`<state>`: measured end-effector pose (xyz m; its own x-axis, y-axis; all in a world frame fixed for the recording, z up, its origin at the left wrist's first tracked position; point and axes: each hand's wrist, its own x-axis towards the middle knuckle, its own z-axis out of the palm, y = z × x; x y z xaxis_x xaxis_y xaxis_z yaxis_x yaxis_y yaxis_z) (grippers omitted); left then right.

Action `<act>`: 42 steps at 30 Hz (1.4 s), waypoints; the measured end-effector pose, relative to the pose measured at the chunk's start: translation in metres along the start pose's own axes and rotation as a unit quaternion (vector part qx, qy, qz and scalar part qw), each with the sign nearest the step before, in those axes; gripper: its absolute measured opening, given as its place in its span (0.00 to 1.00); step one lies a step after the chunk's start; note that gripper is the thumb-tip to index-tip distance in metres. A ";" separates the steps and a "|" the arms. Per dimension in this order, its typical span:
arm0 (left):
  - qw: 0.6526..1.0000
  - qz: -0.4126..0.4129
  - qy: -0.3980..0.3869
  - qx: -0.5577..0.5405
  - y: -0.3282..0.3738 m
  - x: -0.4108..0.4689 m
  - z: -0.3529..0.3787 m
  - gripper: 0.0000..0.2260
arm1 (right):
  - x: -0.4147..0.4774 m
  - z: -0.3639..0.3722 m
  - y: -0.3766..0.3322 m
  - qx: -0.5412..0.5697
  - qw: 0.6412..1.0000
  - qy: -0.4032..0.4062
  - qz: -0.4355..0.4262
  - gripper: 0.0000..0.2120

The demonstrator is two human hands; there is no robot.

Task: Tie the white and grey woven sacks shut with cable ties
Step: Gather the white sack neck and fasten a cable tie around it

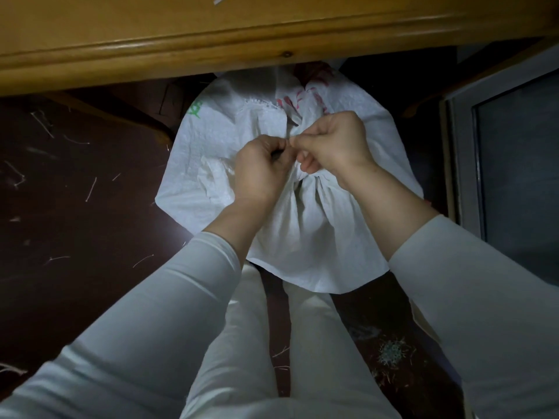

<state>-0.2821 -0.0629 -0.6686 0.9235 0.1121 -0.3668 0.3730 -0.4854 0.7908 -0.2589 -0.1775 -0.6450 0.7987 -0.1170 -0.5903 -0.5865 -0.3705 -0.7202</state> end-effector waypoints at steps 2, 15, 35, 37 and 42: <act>1.000 0.020 0.015 0.012 0.002 -0.001 0.003 0.06 | 0.002 0.002 0.000 0.016 1.000 0.011 0.003 0.09; 0.994 -0.053 -0.023 -0.089 -0.004 -0.001 0.008 0.06 | -0.011 -0.010 0.016 0.178 0.982 -0.057 0.008 0.11; 0.996 -0.025 -0.029 -0.080 -0.005 0.000 0.005 0.06 | -0.001 -0.006 0.005 0.014 0.999 -0.046 0.011 0.06; 0.997 -0.022 -0.026 -0.066 -0.004 0.000 0.005 0.06 | -0.002 -0.005 0.004 0.017 0.999 -0.043 0.013 0.05; 0.999 0.002 -0.017 -0.031 -0.006 -0.001 0.005 0.07 | -0.003 -0.005 0.003 0.019 0.999 -0.040 0.014 0.06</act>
<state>-0.2856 -0.0643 -0.6751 0.9217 0.0812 -0.3792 0.3755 -0.4308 0.8206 -0.2623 -0.1832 -0.6440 0.7694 -0.0521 -0.6367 -0.6145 -0.3325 -0.7154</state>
